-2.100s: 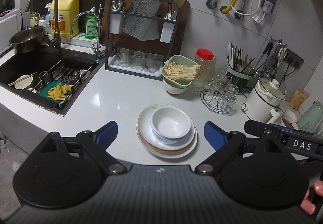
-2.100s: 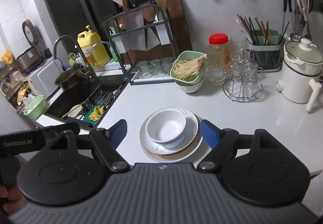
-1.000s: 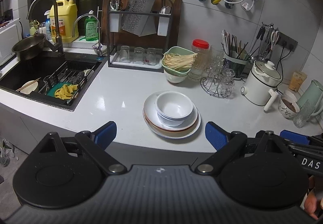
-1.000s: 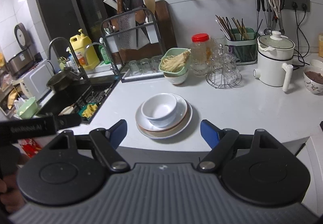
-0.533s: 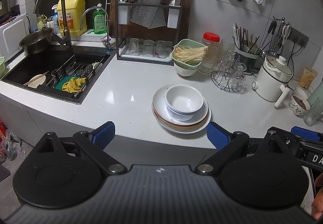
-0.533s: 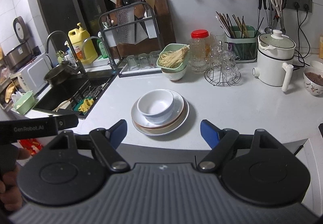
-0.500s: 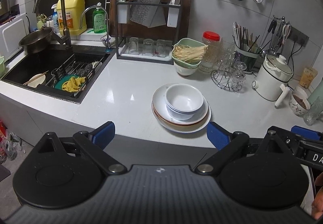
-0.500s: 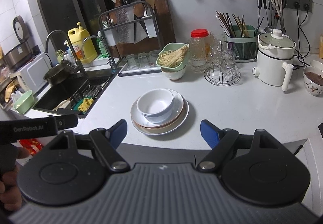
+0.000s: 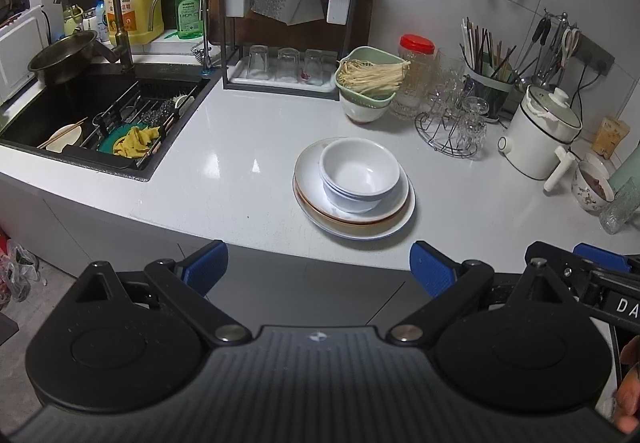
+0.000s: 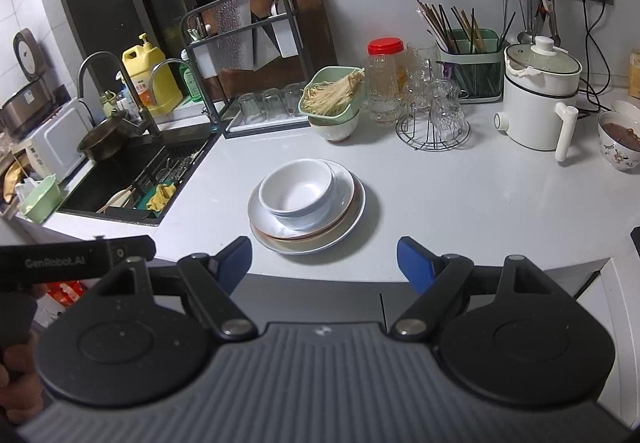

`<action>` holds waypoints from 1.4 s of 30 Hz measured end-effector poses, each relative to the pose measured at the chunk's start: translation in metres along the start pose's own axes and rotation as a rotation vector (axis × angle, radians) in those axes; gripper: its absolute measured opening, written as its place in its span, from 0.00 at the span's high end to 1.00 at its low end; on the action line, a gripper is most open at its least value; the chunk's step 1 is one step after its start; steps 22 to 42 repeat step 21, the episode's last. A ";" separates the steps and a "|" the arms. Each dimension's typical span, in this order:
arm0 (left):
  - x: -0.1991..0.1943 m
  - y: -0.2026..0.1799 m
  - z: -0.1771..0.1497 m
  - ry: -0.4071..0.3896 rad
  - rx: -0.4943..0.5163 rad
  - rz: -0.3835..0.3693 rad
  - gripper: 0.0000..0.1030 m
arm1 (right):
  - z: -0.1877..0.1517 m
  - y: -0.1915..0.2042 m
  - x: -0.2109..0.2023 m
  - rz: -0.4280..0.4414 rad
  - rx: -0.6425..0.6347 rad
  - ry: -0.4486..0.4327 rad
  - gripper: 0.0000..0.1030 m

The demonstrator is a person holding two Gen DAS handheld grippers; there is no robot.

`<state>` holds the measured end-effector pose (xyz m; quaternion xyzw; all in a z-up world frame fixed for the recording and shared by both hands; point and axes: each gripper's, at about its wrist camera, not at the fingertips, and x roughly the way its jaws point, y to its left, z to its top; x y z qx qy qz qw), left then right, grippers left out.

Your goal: Organize plates and bowls

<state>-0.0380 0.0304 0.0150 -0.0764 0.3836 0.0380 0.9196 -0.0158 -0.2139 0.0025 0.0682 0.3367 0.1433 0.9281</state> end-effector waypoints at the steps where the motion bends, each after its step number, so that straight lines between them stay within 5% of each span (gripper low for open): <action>1: 0.000 0.000 0.000 0.002 0.003 0.001 0.04 | 0.000 0.001 0.000 -0.001 -0.002 0.000 0.21; 42: 0.004 0.001 0.001 0.011 -0.004 -0.012 0.04 | 0.004 -0.002 0.007 0.007 -0.003 0.008 0.21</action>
